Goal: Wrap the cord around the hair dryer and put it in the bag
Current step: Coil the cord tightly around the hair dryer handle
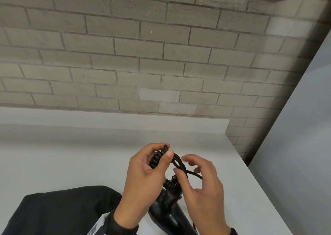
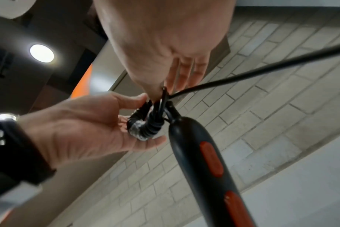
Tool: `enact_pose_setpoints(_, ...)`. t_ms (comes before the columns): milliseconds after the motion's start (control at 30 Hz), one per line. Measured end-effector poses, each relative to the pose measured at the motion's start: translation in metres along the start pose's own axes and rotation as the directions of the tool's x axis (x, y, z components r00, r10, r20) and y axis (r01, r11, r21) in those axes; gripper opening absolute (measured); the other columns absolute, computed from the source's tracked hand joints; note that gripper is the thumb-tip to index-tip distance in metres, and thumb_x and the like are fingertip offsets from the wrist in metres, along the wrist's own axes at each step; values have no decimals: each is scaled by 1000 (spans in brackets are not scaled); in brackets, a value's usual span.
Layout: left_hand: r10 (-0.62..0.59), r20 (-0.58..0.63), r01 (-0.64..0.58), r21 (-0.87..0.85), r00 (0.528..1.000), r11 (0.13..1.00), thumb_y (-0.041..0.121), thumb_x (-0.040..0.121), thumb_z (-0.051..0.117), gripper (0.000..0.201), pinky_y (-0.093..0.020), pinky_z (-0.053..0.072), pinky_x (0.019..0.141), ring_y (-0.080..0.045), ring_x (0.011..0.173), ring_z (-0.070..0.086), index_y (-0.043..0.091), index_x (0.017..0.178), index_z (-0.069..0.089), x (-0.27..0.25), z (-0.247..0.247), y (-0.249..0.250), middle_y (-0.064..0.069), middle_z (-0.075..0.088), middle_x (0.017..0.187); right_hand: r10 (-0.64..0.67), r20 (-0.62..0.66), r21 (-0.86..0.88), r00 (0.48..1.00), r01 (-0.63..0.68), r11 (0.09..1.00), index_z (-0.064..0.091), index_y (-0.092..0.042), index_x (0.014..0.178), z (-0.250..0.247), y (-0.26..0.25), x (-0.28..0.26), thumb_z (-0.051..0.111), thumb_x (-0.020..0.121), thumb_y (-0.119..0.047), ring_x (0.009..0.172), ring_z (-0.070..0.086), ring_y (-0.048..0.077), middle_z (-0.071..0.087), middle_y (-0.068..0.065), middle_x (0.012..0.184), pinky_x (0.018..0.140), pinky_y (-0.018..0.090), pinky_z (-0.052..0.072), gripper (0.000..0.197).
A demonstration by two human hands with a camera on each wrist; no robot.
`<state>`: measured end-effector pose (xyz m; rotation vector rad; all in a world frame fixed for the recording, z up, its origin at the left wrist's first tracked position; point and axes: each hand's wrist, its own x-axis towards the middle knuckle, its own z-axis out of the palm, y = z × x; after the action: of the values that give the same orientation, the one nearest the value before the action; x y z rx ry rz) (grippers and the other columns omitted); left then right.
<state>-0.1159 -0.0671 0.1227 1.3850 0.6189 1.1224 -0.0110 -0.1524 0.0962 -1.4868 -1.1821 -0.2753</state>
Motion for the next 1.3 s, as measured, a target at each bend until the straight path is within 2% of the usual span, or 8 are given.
enact_pose_setpoints(133,-95,2,95,-102,995,990,31,81,71,19,-17,48,54,-9,75,68,20,96,76,-2,4,1,-2,76,84,-319,-103,-211,942,293,933,57,-22,119,7,8,-1,70,84,-20,83,58,18,60,-17,102,70,35,50,37)
enact_pose_setpoints(333,-138,-11,134,-174,990,976,29,90,66,20,-13,45,50,-9,67,61,13,86,77,0,6,-2,-11,70,74,-272,-93,-249,958,242,938,48,-11,136,12,7,-3,69,87,-26,84,63,15,73,-16,99,77,26,48,55)
enact_pose_setpoints(667,221,-132,-219,33,966,975,41,89,61,27,-14,45,57,-4,57,57,16,88,70,-6,15,-15,2,61,60,380,124,275,917,-400,874,47,-36,123,-5,-25,2,75,82,-13,100,61,6,74,-14,90,88,7,39,55)
enact_pose_setpoints(800,390,-113,-361,215,914,908,56,91,57,31,-21,51,61,-11,64,64,26,89,67,2,11,-30,7,65,69,509,350,313,787,-610,728,47,-34,120,-17,-25,14,75,82,-12,89,69,11,75,-2,92,89,27,48,51)
enact_pose_setpoints(967,587,116,-591,313,801,744,50,96,55,36,-29,57,69,-21,83,70,20,115,65,16,3,-39,11,70,92,531,699,374,479,-878,300,55,-1,117,-45,-17,41,67,81,-14,70,62,19,66,14,75,76,34,49,40)
enact_pose_setpoints(1067,604,201,-636,275,771,721,42,96,59,30,-32,56,70,-18,84,68,18,112,68,21,4,-37,10,70,91,503,753,369,424,-905,209,57,0,105,-45,-9,46,58,91,-15,62,54,16,54,8,68,62,29,51,21)
enact_pose_setpoints(1167,598,234,-642,295,766,707,39,95,59,23,-30,53,64,-13,77,65,18,99,69,24,6,-35,10,68,82,492,745,394,451,-892,222,58,-3,104,-44,-7,43,61,90,-20,62,52,16,51,5,66,63,29,49,22)
enact_pose_setpoints(1300,569,251,-622,352,783,700,35,95,58,22,-14,44,59,0,63,57,16,92,68,25,10,-33,12,66,73,466,592,349,657,-731,587,58,-19,115,-43,-9,31,79,80,-20,72,58,18,63,2,71,76,33,46,40)
